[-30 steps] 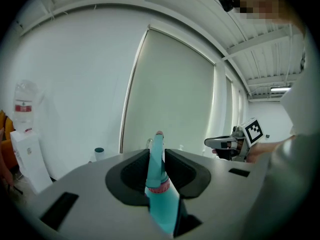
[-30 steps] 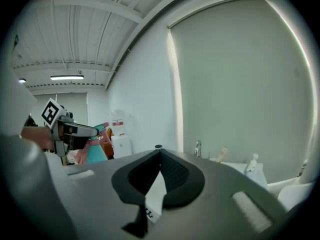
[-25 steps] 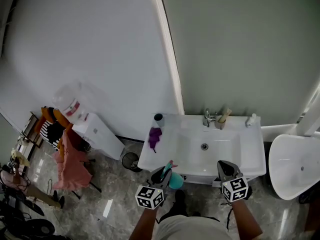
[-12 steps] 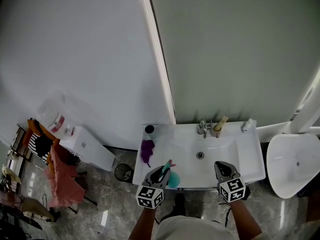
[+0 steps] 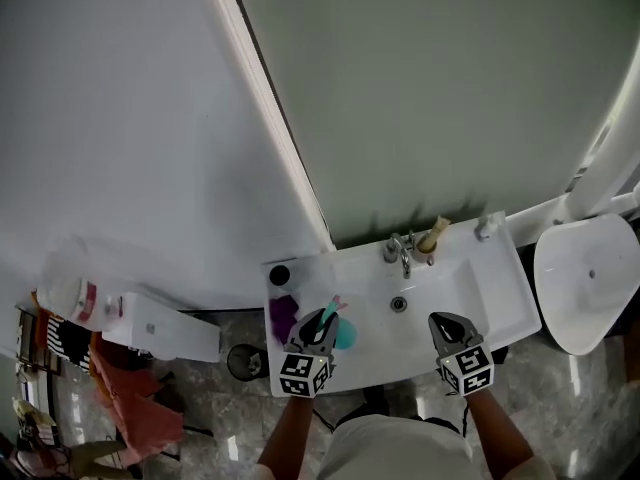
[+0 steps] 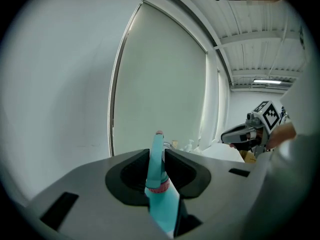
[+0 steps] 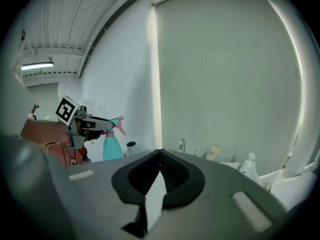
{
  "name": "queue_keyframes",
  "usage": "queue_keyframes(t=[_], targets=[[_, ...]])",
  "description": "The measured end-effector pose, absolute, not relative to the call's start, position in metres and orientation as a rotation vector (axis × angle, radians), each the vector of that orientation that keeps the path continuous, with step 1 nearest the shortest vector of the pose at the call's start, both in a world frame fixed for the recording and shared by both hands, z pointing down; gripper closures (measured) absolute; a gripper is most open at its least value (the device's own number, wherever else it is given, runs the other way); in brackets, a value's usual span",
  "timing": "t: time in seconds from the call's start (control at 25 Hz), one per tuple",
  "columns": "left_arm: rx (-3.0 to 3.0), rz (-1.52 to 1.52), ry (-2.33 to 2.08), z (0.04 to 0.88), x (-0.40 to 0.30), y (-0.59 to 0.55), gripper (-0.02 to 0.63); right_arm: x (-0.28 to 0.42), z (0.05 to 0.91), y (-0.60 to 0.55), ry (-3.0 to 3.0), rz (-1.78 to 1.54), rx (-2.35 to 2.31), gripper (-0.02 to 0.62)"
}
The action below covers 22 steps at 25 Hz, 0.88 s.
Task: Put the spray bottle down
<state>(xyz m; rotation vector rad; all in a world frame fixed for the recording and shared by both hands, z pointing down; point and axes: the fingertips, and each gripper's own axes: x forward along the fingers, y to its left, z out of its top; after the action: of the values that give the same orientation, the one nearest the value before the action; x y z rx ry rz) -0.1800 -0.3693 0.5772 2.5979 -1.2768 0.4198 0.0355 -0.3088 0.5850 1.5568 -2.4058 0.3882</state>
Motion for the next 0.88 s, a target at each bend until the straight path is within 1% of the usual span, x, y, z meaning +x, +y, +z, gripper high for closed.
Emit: queue_keyframes(t=[0.2,0.52,0.88], targets=[[2.629,0.418,-1.234,0.599,-0.177,-0.426,0.508,0.024,0.607,-0.327,-2.353,0.425,1.583,0.584],[2.754,0.471,-1.119,0.624,-0.152,-0.501,0.508,0.012,0.617,-0.349,-2.262,0.51,1.672,0.584],[2.796,0.532,-1.072,0.669,-0.122,-0.557,0.508,0.018,0.649,-0.364,-2.2,0.602,1.698,0.584]])
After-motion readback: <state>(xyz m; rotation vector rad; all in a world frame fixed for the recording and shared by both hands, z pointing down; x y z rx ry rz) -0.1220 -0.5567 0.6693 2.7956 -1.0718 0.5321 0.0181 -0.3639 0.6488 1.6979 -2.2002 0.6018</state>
